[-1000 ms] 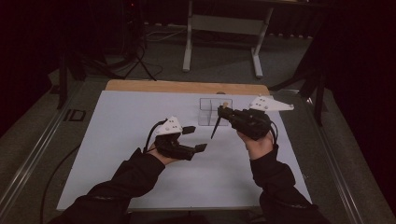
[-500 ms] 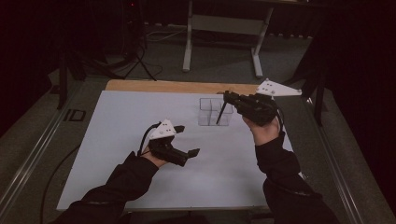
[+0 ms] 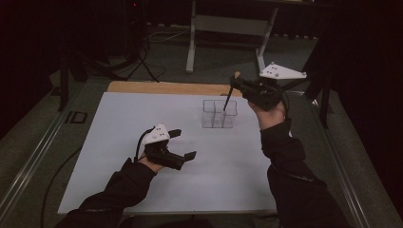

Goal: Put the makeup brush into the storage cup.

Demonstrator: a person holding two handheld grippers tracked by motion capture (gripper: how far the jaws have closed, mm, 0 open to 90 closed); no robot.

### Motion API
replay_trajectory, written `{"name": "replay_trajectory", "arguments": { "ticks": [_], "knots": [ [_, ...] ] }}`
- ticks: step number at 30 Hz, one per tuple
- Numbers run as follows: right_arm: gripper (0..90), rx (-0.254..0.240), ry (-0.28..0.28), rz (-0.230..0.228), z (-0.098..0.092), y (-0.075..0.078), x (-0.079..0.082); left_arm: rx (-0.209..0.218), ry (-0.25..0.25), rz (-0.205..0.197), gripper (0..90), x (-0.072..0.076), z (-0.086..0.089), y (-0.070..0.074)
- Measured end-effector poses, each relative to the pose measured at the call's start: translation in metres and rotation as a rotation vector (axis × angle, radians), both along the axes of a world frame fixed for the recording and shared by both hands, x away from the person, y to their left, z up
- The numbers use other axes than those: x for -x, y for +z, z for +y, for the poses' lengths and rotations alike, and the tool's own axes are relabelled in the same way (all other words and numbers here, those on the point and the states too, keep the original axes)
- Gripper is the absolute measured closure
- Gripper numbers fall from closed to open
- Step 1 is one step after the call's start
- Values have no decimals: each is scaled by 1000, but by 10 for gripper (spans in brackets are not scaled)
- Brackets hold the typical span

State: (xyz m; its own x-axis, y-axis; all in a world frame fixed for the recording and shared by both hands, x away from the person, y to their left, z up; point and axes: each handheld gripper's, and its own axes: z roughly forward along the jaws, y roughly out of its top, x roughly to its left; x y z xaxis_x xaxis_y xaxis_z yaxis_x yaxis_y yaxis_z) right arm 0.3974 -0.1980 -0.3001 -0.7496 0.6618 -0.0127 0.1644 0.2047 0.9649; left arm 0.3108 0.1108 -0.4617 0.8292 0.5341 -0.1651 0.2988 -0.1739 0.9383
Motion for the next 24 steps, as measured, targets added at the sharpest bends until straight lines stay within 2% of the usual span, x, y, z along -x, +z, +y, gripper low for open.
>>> {"name": "replay_trajectory", "arguments": {
  "ticks": [2, 4, 7, 11, 12, 19, 24],
  "knots": [
    [845, 2, -12, -2, 0, 2, -7, 0, -1, -2, 10, 1, 3, -2],
    [845, -2, -32, -2, -2, 5, -15, 24, -1, 16, 17, 2, 8, -5],
    [845, 1, -52, -5, -2, 7, -23, 37, 6, 24, 19, 3, 13, -9],
    [845, 12, -70, -8, -1, 7, -32, 38, 16, 23, 18, 5, 17, -12],
    [845, 23, -75, -8, 1, 5, -38, 37, 21, 29, 19, 6, 19, -13],
    [845, 35, -90, 11, 6, -6, -50, 39, 32, 28, 17, 11, 25, -16],
    [845, 55, -100, 21, 11, -17, -59, 27, 27, 0, 17, 17, 24, -18]
  ]
}}
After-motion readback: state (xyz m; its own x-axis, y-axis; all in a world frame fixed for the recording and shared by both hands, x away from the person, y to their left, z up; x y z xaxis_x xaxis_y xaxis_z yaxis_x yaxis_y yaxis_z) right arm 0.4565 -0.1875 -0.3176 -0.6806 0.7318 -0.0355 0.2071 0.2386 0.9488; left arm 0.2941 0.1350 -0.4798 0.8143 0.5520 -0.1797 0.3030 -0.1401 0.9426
